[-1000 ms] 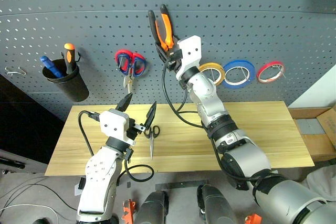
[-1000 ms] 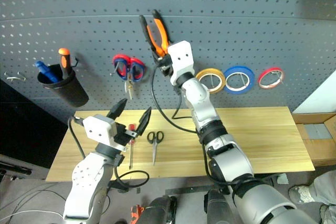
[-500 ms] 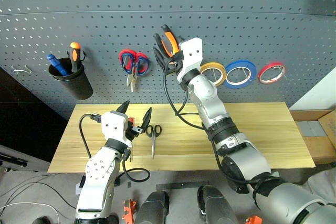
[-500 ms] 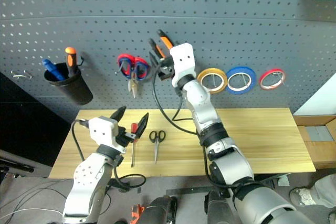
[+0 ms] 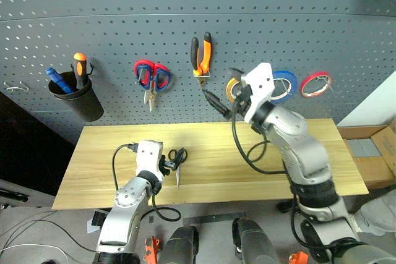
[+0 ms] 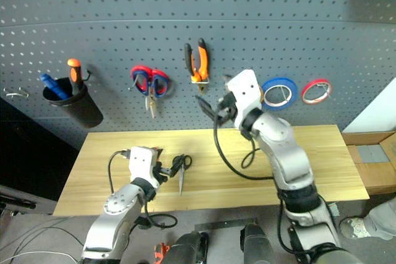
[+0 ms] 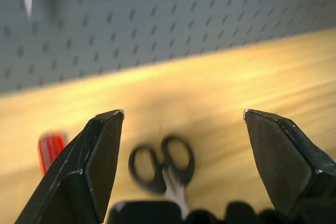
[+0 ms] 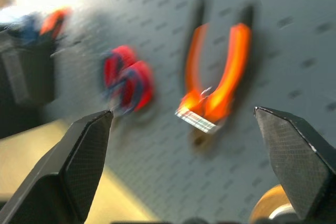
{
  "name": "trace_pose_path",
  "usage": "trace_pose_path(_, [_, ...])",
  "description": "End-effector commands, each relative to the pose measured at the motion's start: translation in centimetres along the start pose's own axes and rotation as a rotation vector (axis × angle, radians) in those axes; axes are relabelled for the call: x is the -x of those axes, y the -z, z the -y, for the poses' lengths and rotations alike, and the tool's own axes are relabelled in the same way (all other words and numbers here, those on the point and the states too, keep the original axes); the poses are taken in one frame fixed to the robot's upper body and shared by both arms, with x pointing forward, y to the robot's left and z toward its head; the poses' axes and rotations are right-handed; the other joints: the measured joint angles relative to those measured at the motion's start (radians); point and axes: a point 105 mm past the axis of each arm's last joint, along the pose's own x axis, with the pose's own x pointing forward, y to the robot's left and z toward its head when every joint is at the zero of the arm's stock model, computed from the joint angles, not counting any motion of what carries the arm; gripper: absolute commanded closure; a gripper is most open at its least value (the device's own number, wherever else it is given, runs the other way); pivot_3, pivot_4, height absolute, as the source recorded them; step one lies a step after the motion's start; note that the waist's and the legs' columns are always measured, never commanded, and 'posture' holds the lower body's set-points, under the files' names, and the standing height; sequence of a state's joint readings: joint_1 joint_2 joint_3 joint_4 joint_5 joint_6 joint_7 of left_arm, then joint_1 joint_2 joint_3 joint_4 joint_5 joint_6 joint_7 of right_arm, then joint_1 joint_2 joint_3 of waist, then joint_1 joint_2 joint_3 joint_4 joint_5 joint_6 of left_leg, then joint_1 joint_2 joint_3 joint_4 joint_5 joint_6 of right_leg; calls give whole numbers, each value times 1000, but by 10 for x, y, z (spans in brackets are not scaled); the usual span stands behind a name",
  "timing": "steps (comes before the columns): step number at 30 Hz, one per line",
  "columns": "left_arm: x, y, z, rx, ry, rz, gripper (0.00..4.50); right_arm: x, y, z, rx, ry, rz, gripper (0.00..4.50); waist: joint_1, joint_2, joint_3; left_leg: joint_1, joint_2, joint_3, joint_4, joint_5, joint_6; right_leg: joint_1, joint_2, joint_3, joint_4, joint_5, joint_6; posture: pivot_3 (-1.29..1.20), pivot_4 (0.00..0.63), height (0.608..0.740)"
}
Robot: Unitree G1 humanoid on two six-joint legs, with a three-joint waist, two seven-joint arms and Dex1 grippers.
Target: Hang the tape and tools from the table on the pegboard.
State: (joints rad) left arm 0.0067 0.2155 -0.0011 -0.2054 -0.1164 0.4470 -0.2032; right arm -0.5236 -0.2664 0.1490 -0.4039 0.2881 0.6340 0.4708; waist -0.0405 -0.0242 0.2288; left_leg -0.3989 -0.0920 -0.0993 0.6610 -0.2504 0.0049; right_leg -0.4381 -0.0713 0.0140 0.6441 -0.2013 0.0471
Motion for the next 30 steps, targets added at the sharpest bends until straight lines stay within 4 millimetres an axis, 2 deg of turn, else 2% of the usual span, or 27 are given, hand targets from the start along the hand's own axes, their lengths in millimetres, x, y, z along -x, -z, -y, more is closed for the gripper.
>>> trace_pose_path(1, [-3,7,-1,47,-48,-64,563,18,10,-21,-68,-130,-67,36,1,0,0,0,0,0,0,0,0,0,0,0,0,0,0,-80,224,740])
trace_pose_path(3, [-7,24,1,67,-83,-166,563,33,37,-48,-79,-279,-195,36,2,0,0,0,-1,0,1,0,1,1,0,-1,-1,-1,1,-90,236,740])
trace_pose_path(5, [-10,30,8,79,-73,-198,563,41,55,-64,-97,-342,-266,36,2,-1,1,0,-1,1,1,-1,2,2,0,-1,-1,-2,3,-98,242,740])
trace_pose_path(9, [-17,40,21,118,-65,-255,563,41,78,-64,-144,-255,-317,36,-5,-2,2,0,0,2,1,-1,2,1,-2,0,-1,-2,4,-104,251,740])
trace_pose_path(14, [-24,41,29,129,-85,-266,563,45,101,-62,-145,-199,-380,36,-1,-4,3,0,-1,2,2,-1,2,2,-3,0,-1,-5,8,-117,257,740])
trace_pose_path(23, [-30,61,13,90,-214,-358,563,45,101,-61,-133,-181,-395,36,-4,-6,5,0,0,1,1,-1,2,2,-4,0,-1,-6,9,-145,267,740])
trace_pose_path(25, [-33,65,17,100,-190,-381,563,46,95,-57,-116,-186,-395,36,-5,-5,5,0,-1,1,2,-1,2,2,-4,0,-2,-6,9,-157,268,740])
trace_pose_path(30, [-38,74,12,110,-203,-430,563,44,80,-48,-91,-178,-370,36,-14,-5,5,0,-1,1,2,-1,2,3,-4,-1,-2,-6,10,-180,273,740])
